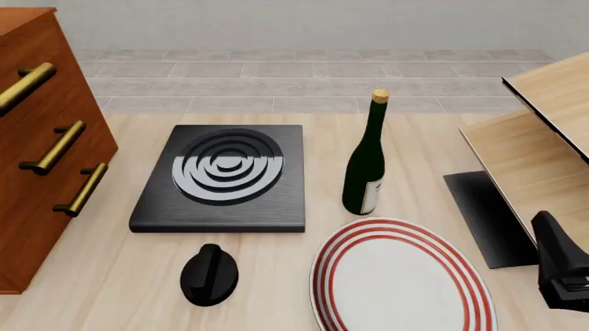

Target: Put the bowl on the top of the cabinet.

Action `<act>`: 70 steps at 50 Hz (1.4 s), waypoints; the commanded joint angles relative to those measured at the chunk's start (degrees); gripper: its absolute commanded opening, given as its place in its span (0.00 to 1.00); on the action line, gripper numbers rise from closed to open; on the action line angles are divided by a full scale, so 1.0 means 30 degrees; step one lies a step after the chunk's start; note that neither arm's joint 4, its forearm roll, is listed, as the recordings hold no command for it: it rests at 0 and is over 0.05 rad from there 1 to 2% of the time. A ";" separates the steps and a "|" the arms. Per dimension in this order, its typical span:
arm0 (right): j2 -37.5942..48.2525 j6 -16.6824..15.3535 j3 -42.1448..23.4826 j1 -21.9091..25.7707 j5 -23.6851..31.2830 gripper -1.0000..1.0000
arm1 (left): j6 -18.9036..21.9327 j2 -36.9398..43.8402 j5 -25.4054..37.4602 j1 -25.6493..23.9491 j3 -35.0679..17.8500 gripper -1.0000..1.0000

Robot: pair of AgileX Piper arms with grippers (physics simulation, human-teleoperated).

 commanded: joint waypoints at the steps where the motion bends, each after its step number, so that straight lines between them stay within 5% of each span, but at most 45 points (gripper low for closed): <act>1: -0.0112 0.0035 -0.0082 -0.0027 0.0190 1.00 | 0.0358 0.0134 -0.0176 0.2139 -0.0056 0.00; 25: -0.0131 0.0088 -0.0002 -0.0040 0.0155 1.00 | 0.0857 0.0457 -0.1339 0.4246 0.1588 0.00; 70: -0.0223 -0.0067 -0.0025 -0.0011 0.0280 1.00 | 0.0755 0.0629 -0.3911 0.4118 0.5927 0.00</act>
